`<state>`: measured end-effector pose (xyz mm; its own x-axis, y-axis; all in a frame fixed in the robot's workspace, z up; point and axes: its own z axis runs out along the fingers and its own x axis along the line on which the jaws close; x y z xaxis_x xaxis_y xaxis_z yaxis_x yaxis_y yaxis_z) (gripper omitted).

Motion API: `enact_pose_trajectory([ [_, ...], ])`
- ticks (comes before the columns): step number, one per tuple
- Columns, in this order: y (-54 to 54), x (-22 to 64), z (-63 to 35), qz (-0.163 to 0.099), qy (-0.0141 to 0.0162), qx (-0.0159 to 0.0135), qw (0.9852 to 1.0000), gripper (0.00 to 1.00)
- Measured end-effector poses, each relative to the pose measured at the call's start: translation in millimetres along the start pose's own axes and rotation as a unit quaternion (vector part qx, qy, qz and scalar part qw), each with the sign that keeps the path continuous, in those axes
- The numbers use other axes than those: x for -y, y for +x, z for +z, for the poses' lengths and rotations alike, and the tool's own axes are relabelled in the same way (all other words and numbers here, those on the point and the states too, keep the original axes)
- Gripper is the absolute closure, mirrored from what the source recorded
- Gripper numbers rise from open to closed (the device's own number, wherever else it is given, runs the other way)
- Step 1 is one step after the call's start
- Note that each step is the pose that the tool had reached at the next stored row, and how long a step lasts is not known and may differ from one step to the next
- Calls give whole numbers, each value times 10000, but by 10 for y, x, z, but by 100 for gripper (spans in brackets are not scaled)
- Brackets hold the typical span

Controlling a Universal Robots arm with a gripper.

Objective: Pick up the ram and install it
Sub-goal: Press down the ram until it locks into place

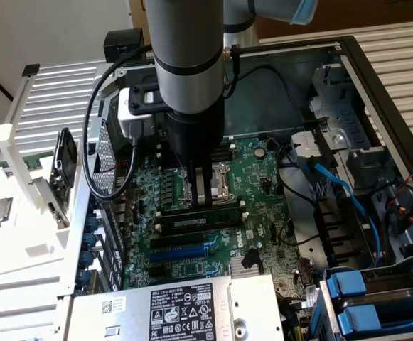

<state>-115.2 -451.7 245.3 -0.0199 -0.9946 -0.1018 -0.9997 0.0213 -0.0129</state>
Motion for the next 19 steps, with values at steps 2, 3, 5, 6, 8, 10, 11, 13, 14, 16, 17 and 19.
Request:
enact_pose_trajectory([
  [2,-48,4,13,-1,-3,-71,10000,89],
  [3,-62,6,16,-1,-3,-72,10000,89],
  [5,-91,8,22,-1,-2,-83,10000,89],
  [6,-101,9,26,-1,-3,-94,10000,89],
  [8,-116,13,40,-3,-9,-188,9998,89],
  [10,-123,16,49,-6,-14,-263,9997,89],
  [11,-124,18,53,-8,-13,-281,9996,89],
  [13,-123,20,54,-9,-14,-292,9996,89],
  [14,-123,22,55,-9,-14,-293,9996,89],
  [16,-124,25,56,-10,-14,-292,9996,89],
  [17,-124,26,57,-10,-14,-293,9996,89],
  [19,-127,29,63,-12,-13,-292,9996,89],
])
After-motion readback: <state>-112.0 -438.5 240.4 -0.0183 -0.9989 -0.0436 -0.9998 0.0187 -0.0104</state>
